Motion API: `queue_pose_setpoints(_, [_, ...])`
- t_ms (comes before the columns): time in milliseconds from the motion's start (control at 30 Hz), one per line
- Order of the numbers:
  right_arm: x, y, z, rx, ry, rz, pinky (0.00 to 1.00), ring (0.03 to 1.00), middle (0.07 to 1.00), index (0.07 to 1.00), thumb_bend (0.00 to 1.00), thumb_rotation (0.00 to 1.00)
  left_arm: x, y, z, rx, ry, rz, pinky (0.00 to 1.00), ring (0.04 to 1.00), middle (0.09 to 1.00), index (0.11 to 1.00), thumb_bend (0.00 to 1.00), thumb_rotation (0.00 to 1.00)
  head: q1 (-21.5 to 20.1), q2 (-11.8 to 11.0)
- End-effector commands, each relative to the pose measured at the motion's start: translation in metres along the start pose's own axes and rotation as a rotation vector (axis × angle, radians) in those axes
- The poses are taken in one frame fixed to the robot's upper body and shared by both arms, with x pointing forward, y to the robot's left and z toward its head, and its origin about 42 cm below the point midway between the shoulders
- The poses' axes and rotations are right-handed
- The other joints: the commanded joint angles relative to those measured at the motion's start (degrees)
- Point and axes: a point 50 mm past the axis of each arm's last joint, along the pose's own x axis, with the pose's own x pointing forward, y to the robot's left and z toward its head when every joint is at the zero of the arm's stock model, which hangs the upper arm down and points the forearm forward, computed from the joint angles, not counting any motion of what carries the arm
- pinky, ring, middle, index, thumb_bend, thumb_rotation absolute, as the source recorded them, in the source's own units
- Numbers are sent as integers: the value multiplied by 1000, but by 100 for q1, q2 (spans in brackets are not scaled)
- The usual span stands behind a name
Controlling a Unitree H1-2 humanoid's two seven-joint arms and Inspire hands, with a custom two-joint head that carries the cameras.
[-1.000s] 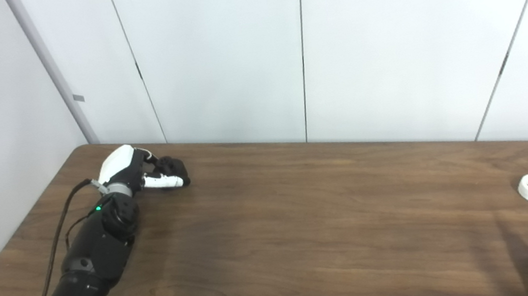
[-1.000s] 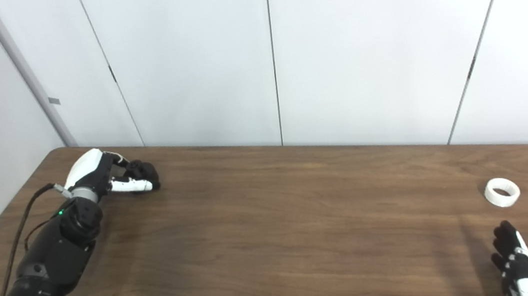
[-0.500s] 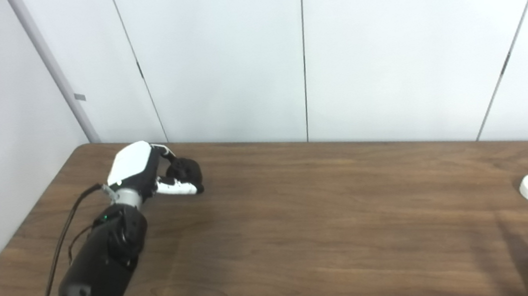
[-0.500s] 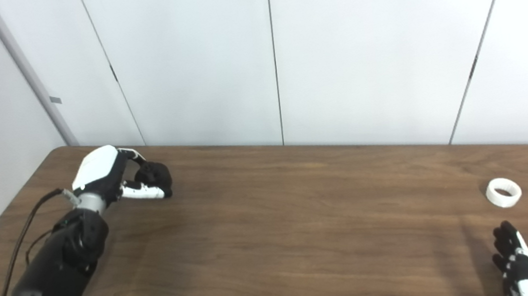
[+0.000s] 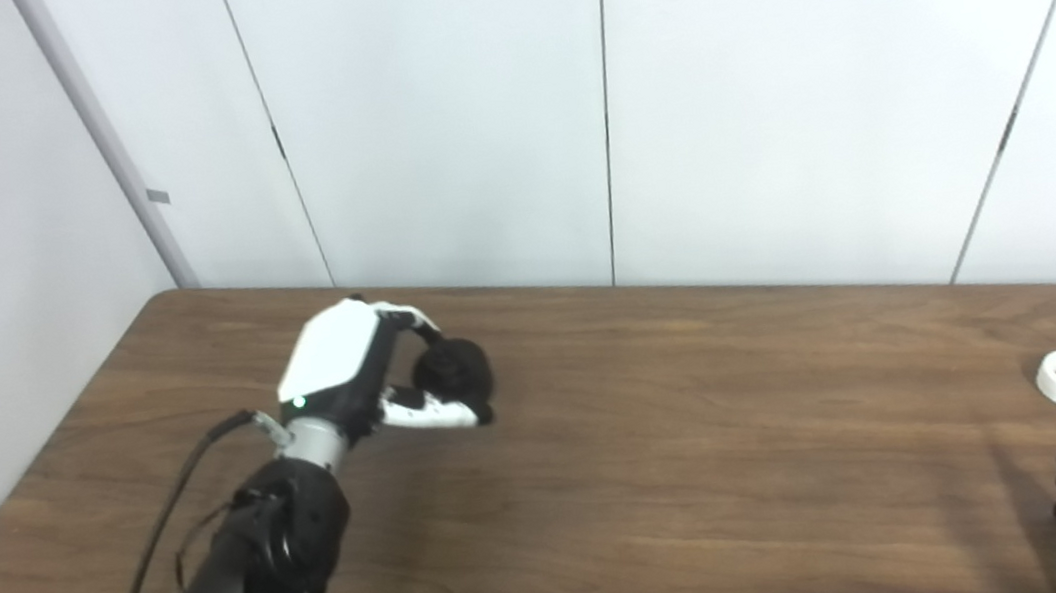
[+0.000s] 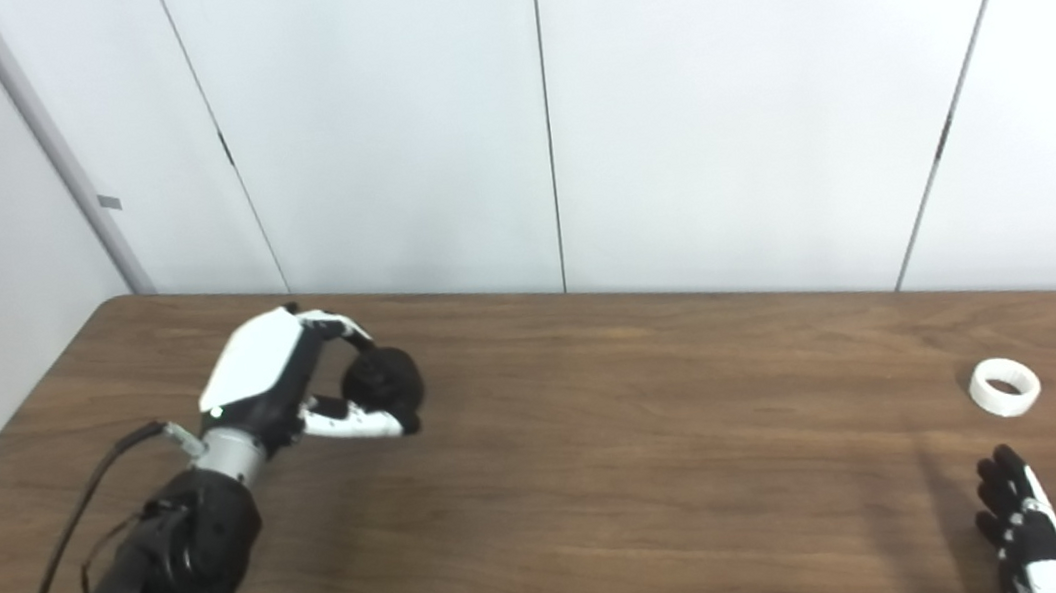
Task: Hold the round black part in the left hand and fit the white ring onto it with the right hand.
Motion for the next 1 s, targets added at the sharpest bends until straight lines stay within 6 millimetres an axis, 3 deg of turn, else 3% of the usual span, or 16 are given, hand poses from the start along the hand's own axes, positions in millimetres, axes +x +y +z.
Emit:
queue_pose_setpoints(0, [-11, 10, -10, 30, 28, -1, 991, 989, 979, 984, 532, 1000, 0, 13, 14, 23, -45, 45, 999, 880, 776, 485, 524, 51, -43, 29])
queue_pose_setpoints(367, [-14, 21, -2, 19, 19, -7, 964, 970, 961, 963, 549, 976, -28, -12, 53, 49, -154, -12, 1000, 888, 781, 486, 524, 54, -524, 268])
queue_pose_setpoints(500, [-13, 29, 1, 23, 22, -15, 953, 958, 950, 955, 547, 962, -40, -33, 66, 60, -220, -47, 1000, 884, 776, 486, 523, 53, -768, 316])
queue_pose_setpoints(967, [-10, 45, 10, 38, 12, -22, 978, 964, 956, 962, 508, 982, -61, -83, 88, 25, -266, -147, 997, 890, 778, 486, 520, 56, -1087, 557])
